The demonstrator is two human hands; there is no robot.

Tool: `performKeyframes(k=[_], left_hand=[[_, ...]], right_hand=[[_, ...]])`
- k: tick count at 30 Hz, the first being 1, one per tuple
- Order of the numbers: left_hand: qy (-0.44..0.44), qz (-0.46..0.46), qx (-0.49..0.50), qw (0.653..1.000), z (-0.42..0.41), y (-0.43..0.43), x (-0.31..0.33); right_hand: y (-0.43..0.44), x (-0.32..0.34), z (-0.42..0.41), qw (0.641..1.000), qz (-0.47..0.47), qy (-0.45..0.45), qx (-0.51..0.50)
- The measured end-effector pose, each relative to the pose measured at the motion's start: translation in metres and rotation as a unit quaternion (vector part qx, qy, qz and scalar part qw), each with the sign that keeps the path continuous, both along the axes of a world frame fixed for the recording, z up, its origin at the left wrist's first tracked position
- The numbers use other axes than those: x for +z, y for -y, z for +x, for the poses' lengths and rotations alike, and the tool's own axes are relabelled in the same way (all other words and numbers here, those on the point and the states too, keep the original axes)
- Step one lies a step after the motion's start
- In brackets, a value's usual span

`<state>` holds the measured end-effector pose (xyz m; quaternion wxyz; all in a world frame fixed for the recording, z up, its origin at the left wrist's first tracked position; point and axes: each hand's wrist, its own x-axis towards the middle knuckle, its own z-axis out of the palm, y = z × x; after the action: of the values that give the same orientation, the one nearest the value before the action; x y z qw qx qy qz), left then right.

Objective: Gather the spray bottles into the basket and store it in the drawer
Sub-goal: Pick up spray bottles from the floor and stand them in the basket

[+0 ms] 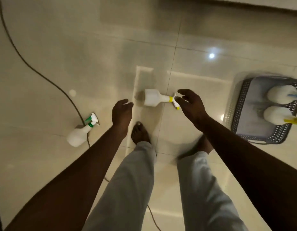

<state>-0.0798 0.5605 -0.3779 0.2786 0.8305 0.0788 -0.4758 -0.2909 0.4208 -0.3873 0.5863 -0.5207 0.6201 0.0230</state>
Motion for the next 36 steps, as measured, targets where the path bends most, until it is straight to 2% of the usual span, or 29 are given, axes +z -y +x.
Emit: performKeyframes(k=[4, 10, 14, 19, 24, 29, 36], left_hand=[[-0.029, 0.014, -0.015, 0.999, 0.007, 0.012, -0.05], [-0.049, 0.002, -0.1, 0.994, -0.008, 0.03, -0.108], [-0.054, -0.015, -0.085, 0.995, -0.024, 0.034, -0.138], [-0.05, -0.024, -0.038, 0.998, -0.036, 0.035, -0.158], [-0.051, -0.05, 0.023, 0.997, -0.042, 0.037, -0.147], [-0.056, -0.065, 0.044, 0.995, -0.053, 0.052, -0.114], [-0.091, -0.099, 0.075, 0.988, -0.101, 0.107, -0.059]], right_hand=[[-0.001, -0.052, 0.015, 0.996, 0.045, -0.04, -0.07], [-0.011, -0.125, 0.004, 0.988, 0.058, -0.105, -0.093], [-0.014, -0.157, -0.005, 0.986, 0.061, -0.125, -0.092], [-0.021, -0.183, -0.008, 0.985, 0.077, -0.104, -0.116], [-0.027, -0.167, -0.014, 0.982, 0.089, -0.076, -0.15], [-0.03, -0.122, -0.035, 0.977, 0.07, -0.055, -0.192], [-0.036, -0.038, -0.101, 0.933, 0.123, 0.052, -0.334]])
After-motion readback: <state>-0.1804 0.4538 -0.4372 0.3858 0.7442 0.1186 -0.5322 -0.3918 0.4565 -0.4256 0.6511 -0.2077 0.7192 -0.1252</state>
